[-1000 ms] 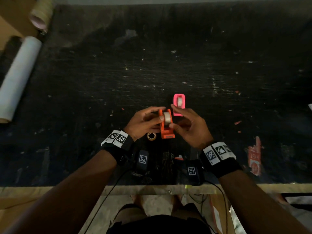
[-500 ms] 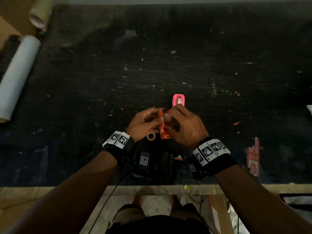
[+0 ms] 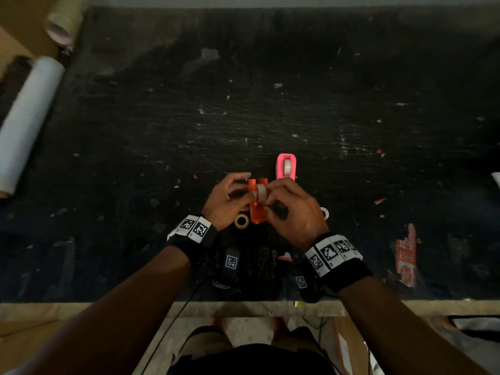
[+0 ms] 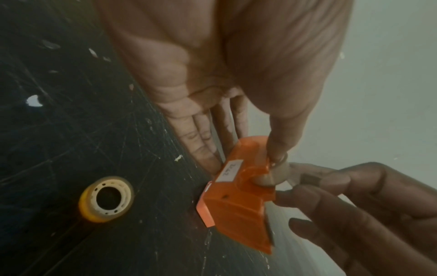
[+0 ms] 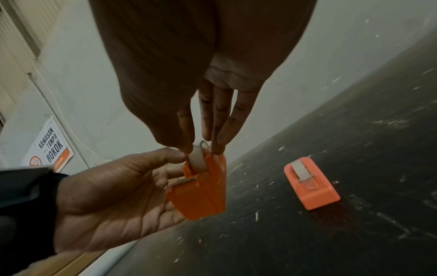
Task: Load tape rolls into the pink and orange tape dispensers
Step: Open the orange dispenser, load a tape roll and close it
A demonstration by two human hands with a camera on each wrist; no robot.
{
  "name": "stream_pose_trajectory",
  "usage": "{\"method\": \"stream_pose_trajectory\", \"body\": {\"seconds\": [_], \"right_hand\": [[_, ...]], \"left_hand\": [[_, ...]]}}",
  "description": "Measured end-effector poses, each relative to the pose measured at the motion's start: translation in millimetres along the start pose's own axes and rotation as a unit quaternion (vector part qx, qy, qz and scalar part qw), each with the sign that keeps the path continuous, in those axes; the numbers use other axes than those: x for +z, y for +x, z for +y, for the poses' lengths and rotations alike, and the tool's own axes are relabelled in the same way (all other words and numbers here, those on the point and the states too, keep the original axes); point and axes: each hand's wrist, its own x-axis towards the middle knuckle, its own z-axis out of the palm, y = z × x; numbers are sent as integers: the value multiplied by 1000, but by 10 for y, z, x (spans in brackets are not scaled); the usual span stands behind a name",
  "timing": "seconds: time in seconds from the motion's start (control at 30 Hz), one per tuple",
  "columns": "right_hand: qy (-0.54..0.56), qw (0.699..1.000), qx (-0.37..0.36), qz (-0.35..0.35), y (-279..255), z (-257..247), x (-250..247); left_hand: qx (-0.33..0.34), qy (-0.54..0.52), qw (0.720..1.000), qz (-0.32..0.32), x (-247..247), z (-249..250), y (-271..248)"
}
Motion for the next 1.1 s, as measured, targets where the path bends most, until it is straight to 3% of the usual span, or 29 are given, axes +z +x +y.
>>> {"method": "stream_pose_trajectory", "body": {"seconds": [0.37,0.67,1.1], "right_hand": [[-30,999,10,-38,120,86,70],[-65,995,27,-76,478,336,143],[-103,985,75,-117,853,732,472]], "left_hand": [[-28,-45,998,28,-28,-25,274],[-33,-16,998,54,-38,1,825],[-103,33,993,47,-39,-232,1570]]}}
